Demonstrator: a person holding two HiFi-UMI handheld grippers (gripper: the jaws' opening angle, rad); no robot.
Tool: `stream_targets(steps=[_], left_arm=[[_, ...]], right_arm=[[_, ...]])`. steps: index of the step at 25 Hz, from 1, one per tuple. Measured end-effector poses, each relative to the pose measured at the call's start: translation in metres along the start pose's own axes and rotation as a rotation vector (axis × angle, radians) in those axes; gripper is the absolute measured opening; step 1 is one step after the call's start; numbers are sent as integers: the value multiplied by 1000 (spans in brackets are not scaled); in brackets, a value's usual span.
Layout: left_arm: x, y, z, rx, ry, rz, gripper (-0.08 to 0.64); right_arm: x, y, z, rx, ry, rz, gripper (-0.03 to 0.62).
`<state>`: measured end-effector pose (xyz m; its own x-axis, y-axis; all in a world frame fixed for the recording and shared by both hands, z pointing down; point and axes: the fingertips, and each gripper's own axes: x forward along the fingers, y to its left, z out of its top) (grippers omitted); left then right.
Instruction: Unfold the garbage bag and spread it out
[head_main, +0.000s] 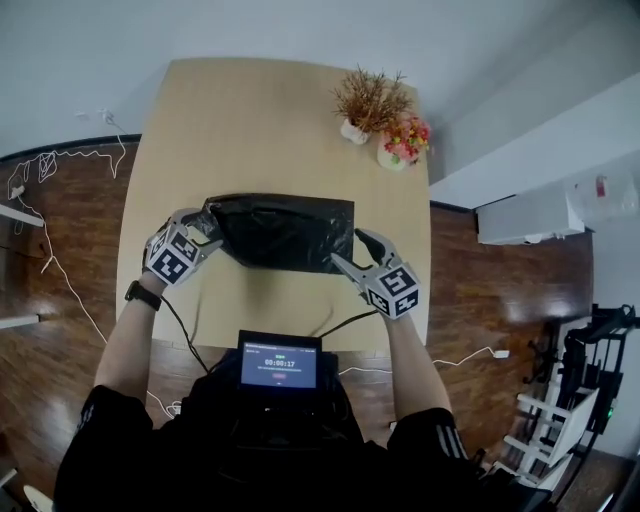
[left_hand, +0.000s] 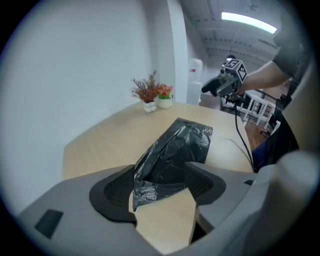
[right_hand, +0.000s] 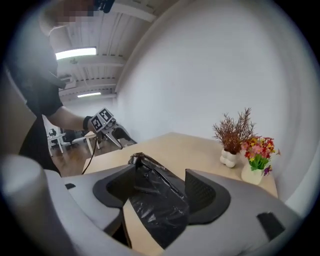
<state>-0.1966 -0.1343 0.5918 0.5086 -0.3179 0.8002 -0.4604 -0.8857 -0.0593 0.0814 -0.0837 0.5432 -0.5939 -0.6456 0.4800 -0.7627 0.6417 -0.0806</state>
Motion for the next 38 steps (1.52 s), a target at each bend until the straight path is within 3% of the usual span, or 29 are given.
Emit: stream_targets(steps=[4,6,9,16,21,27,30,38], left_arm=[[-27,-24,23,1,-108,17,318],[-39,-36,30,20,-155,21,318],[-57,-56,33,13,-226,29,318],[-83,-112,25,10,-239,76,310],[-116,-164,41,-48,-345,109,304],[-137,-237,36,-60,-376,93,304],[-141,-265,22,-65,-368,69,304],[-145,-294,-6,-93,-365,16,303]], right_arm=[[-31,19,12,-17,-41,-31,345],[-46,27,20,-31,-63,-53,303],[-69,40,33,-8,-138,-73,296],[-121,72,44,74,-344,-29,288],[-163,102,25,140,-410,30,288],[-192,132,-17,164,-318,39,287],[-204,143,-23,198,-320,19,284],[-221,167,-25,251,-345,-40,279]])
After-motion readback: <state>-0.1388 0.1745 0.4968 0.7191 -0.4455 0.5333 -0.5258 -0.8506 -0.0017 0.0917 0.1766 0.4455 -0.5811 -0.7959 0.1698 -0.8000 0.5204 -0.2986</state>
